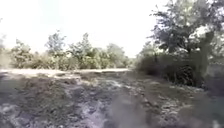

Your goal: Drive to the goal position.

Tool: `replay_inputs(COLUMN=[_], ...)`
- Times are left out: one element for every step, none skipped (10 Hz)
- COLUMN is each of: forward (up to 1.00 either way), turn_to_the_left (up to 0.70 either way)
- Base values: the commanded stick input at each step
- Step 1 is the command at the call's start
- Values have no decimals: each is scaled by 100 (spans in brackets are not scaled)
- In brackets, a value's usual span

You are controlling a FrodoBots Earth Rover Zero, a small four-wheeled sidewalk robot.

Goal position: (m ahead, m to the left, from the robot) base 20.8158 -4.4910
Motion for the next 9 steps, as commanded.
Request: replay_inputs(forward=[70, 70, 70, 70, 70, 70, 70, 70, 70], turn_to_the_left=[0, 0, 0, 0, 0, 0, 0, 0, 0])
